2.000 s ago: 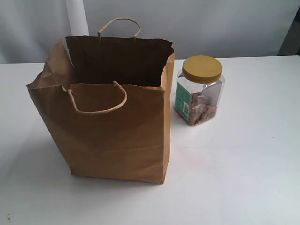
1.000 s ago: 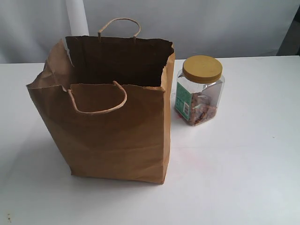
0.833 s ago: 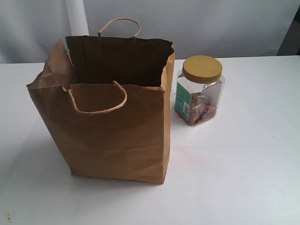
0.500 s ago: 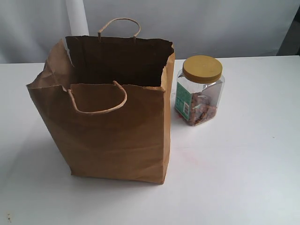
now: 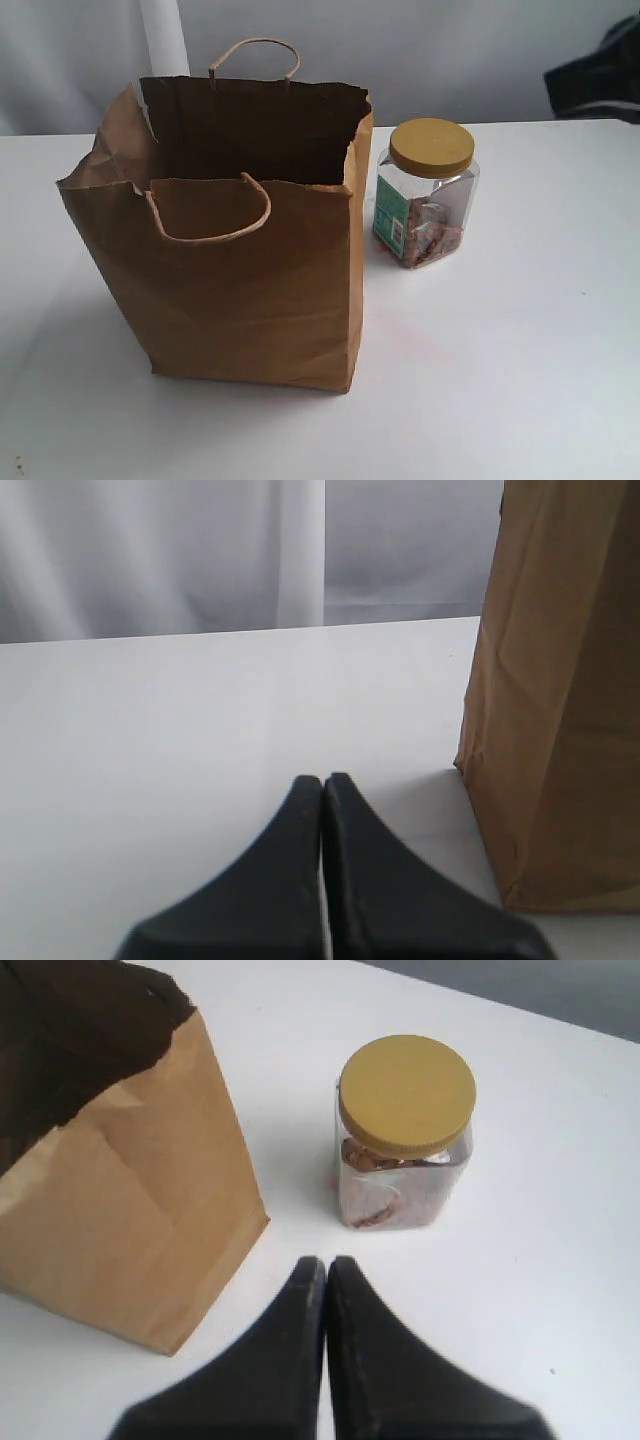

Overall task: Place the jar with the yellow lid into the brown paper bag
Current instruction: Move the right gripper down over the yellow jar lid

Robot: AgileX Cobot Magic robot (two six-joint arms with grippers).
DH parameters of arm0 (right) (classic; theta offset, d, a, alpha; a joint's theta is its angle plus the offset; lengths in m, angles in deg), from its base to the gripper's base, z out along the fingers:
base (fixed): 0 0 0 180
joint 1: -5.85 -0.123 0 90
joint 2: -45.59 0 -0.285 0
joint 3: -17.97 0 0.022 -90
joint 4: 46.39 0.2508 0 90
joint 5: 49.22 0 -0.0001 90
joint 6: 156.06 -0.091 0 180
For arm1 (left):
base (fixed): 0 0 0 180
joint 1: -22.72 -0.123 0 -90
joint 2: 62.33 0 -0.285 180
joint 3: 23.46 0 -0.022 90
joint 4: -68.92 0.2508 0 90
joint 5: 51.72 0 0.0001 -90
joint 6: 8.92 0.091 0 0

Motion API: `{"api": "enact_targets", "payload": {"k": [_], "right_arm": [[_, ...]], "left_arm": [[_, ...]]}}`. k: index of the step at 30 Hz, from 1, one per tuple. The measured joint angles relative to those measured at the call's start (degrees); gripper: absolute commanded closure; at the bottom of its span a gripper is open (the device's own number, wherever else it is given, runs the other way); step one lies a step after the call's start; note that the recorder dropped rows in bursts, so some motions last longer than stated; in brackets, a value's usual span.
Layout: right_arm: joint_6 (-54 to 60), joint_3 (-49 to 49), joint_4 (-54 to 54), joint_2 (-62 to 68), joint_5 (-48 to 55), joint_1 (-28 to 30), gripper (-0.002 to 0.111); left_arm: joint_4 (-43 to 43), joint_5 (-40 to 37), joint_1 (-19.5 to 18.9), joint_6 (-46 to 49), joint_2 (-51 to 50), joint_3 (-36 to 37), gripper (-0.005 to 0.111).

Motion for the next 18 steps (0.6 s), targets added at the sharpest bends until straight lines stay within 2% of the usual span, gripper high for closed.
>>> {"api": "enact_targets", "payload": {"k": [7, 13, 18], "right_arm": [[0.26, -15.65, -0.75, 16.36, 3.11, 0.0, 0.108], [2.47, -30.74, -1.97, 30.62, 11.04, 0.0, 0.108], [2.81, -38.03, -6.71, 39.12, 15.22, 0.0, 0.108]], "left_arm": [[0.0, 0.0, 0.0, 0.0, 0.0, 0.0, 0.106], [0.0, 0.0, 0.0, 0.0, 0.0, 0.0, 0.106], [0.0, 0.0, 0.0, 0.0, 0.0, 0.0, 0.106]]}}
